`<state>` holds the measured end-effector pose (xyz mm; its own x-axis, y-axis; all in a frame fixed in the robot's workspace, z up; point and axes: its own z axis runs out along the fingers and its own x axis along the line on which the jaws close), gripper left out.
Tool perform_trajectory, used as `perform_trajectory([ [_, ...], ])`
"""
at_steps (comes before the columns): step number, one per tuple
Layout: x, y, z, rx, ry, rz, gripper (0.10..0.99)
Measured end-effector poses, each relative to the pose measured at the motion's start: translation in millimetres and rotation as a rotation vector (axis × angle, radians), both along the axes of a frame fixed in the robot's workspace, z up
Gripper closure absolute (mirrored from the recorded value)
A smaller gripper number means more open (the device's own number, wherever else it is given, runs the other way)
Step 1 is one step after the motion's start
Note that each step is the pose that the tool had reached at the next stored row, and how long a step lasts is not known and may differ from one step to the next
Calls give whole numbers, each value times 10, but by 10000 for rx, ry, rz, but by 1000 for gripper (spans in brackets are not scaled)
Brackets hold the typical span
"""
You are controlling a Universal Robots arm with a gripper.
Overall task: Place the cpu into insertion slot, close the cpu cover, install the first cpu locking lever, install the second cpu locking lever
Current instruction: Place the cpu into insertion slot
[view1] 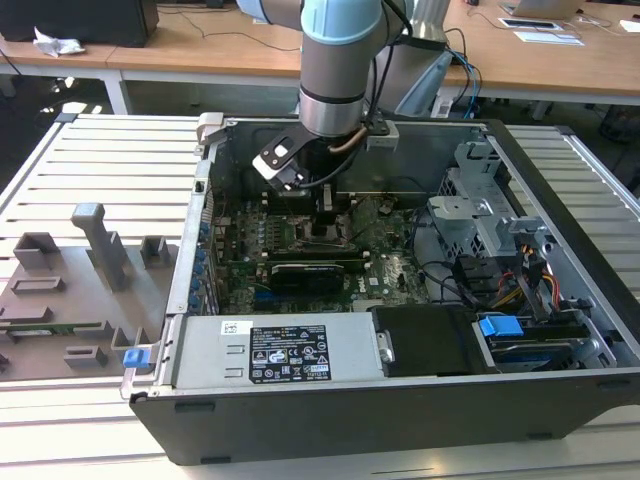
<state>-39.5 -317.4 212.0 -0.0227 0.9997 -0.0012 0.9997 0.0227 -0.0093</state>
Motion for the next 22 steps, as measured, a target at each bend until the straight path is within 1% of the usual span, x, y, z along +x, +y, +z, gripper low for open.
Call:
perform_trajectory([
  [1, -14, -4, 0, 17, 0, 13, 733],
  [3, -49, -26, -6, 179, 1, 114, 973],
  [5, -67, -45, -12, 262, 1, 229, 980],
  [6, -77, -56, -17, 325, 1, 295, 980],
  [7, -77, -56, -24, 342, 0, 295, 980],
  [10, -76, -57, -61, 336, 1, 277, 980],
  [12, -54, -57, -65, 300, 3, 277, 980],
  [13, -35, -57, -67, 284, 4, 276, 980],
  [15, 59, -57, -76, 245, 5, 277, 980],
  [17, 127, -57, -79, 241, 5, 276, 980],
  [18, 188, -57, -79, 238, 4, 278, 980],
  [20, 218, -56, -74, 222, 5, 278, 980],
  [22, 226, -55, 7, 175, 11, 275, 980],
])
